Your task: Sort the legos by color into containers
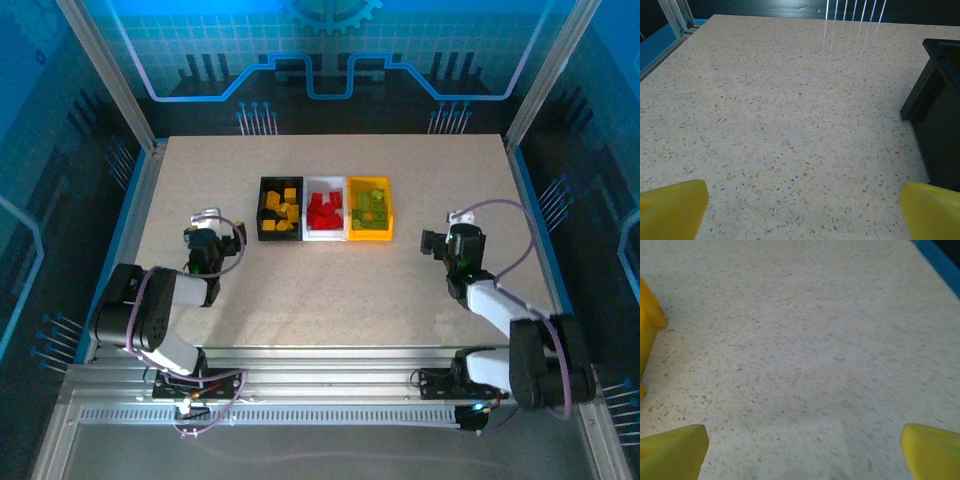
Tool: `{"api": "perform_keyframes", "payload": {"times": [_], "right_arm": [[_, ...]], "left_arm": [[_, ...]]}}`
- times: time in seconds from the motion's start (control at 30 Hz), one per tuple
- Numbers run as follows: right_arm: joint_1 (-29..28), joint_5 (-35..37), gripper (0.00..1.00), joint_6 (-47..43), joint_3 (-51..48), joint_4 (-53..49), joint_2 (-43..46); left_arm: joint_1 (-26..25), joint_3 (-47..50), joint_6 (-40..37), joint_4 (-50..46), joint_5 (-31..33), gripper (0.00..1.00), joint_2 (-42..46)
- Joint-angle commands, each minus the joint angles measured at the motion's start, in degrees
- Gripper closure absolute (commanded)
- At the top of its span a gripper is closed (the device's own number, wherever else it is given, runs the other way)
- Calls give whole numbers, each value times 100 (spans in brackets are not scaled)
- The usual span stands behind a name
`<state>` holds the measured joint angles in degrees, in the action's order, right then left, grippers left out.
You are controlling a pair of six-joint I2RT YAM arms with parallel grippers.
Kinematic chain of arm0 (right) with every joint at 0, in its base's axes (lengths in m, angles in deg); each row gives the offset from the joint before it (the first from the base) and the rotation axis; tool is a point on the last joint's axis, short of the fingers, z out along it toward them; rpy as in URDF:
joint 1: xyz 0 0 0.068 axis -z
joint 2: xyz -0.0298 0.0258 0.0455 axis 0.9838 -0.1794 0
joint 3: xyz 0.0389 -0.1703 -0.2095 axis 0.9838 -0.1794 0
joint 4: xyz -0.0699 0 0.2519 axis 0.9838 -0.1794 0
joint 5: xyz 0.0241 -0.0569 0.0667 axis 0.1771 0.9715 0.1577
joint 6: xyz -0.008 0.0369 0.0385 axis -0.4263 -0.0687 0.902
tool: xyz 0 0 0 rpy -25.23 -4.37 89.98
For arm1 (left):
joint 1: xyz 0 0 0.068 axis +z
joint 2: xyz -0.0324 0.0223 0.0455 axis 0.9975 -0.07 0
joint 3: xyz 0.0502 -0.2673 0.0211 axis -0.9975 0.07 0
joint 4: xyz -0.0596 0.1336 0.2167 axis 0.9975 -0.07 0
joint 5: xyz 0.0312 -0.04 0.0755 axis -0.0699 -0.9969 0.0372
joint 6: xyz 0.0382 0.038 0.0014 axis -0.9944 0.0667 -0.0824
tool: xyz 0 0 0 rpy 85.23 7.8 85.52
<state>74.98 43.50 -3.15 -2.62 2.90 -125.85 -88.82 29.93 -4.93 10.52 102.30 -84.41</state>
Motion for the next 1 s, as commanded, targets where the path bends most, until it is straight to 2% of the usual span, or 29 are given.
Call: {"api": "perform_keyframes", "payload": {"times": [0.0,0.07,0.13,0.2,0.23,0.97], "right_arm": [[89,-354,0,-364,-26,1441,-439],[115,-439,0,-379,-27,1910,-898],[95,-766,0,-525,153,1729,-1110],[73,-1082,0,-727,-49,2392,-1329],[71,-1043,0,-695,-8,2153,-1264],[40,-965,0,-692,-7,2184,-1273]], "left_arm": [[60,-73,82,218,-114,1,-4],[62,-71,74,218,-118,1,-8],[47,-75,48,207,-129,1,-13],[46,-90,52,194,-131,1,-13],[46,-91,48,194,-132,1,-13],[46,-99,48,172,-144,1,-13]]}}
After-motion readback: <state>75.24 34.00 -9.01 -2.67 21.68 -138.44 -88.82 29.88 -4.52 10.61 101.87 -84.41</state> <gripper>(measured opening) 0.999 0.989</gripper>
